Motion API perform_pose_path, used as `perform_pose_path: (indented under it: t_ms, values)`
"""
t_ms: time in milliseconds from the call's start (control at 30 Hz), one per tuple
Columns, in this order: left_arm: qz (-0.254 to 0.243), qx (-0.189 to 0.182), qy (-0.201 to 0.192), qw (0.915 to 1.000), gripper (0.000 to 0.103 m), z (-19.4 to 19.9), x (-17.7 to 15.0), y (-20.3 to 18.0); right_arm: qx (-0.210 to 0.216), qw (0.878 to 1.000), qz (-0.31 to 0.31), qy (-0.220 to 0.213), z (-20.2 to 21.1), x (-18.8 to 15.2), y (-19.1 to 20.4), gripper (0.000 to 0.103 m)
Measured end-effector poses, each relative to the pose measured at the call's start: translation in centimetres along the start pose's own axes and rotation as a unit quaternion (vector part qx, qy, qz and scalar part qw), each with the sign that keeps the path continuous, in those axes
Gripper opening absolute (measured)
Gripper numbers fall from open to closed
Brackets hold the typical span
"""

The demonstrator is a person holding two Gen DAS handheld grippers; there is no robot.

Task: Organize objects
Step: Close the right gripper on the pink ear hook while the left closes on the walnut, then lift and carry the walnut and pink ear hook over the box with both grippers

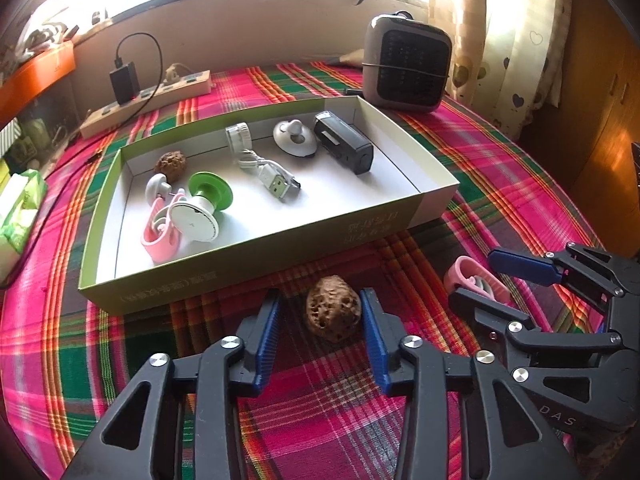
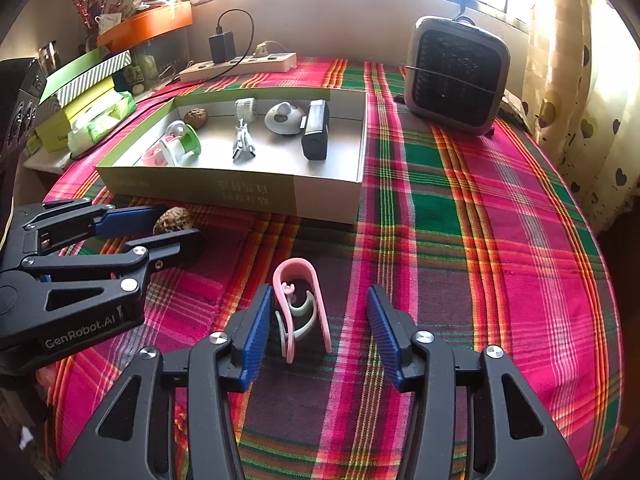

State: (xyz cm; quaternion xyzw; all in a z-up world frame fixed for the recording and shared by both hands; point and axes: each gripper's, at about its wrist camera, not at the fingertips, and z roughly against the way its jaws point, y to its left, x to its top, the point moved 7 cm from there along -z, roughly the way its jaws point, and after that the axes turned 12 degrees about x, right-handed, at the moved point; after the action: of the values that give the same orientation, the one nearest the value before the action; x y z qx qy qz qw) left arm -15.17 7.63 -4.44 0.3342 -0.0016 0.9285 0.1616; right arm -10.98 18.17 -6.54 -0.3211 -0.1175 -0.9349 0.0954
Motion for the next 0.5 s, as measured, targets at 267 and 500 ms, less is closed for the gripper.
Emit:
perform_pose_path:
  t_ms: [267,500]
  values:
    - [-0.002,0.012,-0.004,0.9999,0.027,-0.05,0.03,0.26,0.004,1.000,0.004,-0.002,-0.01,0.06,0.23,0.026]
    - [-0.003,0.022,-0.006,0.9997,0.027,0.00,-0.06,0.43,0.005,1.000,0.001,-0.003,-0.03,0.11,0.19,0.025]
